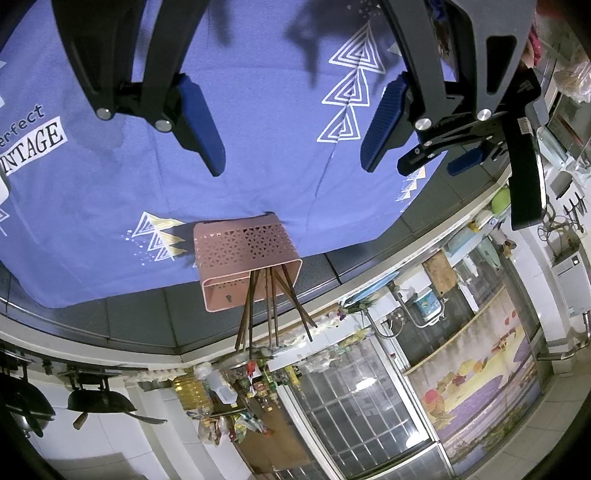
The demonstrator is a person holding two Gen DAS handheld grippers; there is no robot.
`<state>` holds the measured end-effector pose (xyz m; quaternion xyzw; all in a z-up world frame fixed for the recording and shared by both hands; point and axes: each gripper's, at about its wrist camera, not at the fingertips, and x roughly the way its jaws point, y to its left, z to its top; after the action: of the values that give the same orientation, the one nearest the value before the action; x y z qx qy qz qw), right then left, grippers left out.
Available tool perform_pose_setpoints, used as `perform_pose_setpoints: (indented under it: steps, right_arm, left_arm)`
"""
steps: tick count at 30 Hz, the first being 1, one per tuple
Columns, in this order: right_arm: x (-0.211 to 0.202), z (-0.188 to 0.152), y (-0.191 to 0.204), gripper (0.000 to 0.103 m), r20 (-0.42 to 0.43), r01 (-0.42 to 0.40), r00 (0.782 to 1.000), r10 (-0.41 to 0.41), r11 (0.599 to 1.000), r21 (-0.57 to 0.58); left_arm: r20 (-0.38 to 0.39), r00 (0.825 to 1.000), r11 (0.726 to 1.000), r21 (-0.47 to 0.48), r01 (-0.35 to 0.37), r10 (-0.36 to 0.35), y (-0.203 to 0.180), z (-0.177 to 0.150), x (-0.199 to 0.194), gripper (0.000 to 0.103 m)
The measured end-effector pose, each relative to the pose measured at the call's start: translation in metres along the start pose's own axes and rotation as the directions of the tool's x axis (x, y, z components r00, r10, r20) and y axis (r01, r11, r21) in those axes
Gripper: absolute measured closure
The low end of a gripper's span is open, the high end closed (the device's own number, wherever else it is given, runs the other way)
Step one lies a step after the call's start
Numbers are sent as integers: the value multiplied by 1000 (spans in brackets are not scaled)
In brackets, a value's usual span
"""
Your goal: Organize utensils
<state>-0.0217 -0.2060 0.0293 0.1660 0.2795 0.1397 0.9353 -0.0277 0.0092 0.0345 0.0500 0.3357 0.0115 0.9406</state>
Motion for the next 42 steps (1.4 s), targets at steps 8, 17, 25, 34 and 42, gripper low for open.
perform_pose_setpoints:
  steps: [8,17,25,34,42]
  right_arm:
    - [1,-2,0,27,3,-6,1000,6,1000,-8]
    - [1,0,-1,27,1,-9,1000,9,1000,-9]
    - [2,0,-1,27,0,-9,1000,9,1000,-9]
    - [1,0,-1,27,0,-9,1000,9,1000,-8]
    - [1,0,1,27,0,-9,1000,9,1000,-9]
  left_arm:
    - [1,1000,1000,-3,-2,2,0,0,-1,6]
    - [1,1000,1000,-2,-1,1,0,0,-1,6]
    - [1,1000,1000,-1,-1,1,0,0,-1,6]
    - [1,1000,1000,-1,0,0,1,0,0,6]
    - [2,1000,1000,0,-1,1,1,0,0,6]
